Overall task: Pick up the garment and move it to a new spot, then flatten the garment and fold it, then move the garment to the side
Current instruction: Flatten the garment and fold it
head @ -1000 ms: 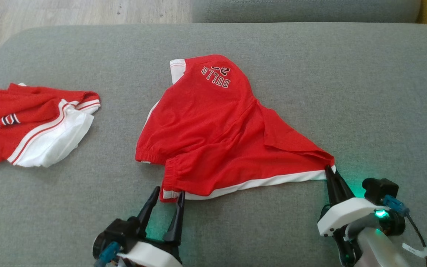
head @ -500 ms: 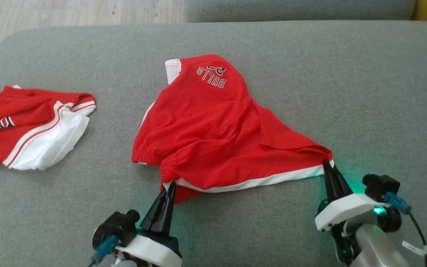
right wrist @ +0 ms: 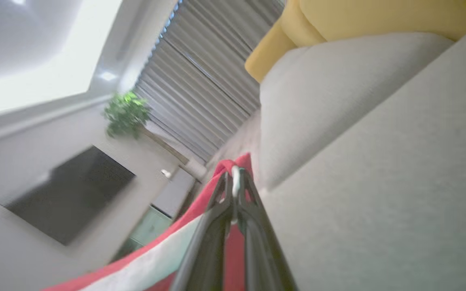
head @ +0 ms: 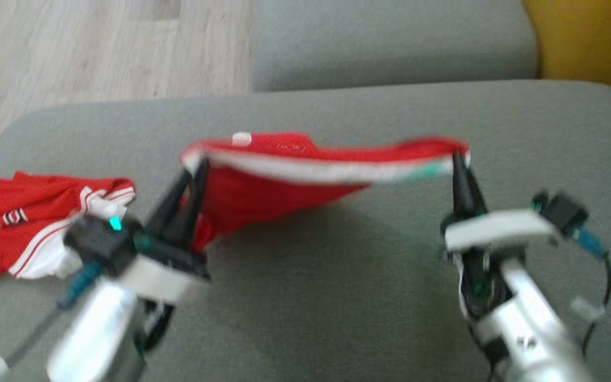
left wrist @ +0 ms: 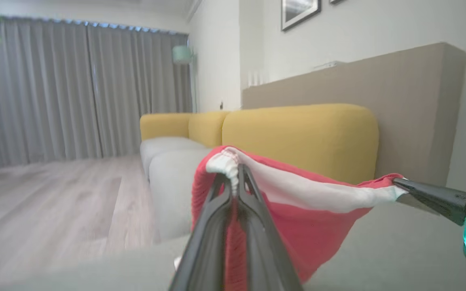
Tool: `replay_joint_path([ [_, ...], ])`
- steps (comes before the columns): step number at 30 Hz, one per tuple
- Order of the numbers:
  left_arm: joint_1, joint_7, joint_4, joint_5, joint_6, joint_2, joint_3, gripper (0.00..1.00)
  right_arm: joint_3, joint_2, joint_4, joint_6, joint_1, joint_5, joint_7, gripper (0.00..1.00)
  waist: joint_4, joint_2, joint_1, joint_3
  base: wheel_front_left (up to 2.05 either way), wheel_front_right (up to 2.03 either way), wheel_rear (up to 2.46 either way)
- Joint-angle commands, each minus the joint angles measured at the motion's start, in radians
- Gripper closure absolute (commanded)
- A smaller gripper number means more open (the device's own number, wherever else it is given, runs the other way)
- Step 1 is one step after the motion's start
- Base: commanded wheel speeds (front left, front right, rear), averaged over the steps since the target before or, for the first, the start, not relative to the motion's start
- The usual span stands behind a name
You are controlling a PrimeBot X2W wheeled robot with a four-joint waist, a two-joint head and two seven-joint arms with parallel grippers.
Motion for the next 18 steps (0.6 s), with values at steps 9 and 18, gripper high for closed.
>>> replay_joint_path([
  [9,-0.368,-0.005,-0.046,-0.111,0.002,0.127,-0.05,1.0,-0.053,-0.027,-0.24,-0.001,-0.238,0.233,0.132,1.0,-0.057,0.0,0.0001,-0.066,0.0,0.0,0.0],
  [18,-0.595,-0.005,0.062,-0.232,0.002,0.157,-0.149,1.0,-0.137,-0.047,-0.27,-0.001,-0.414,0.17,0.213,1.0,-0.097,0.0,0.0001,-0.041,0.0,0.0,0.0],
])
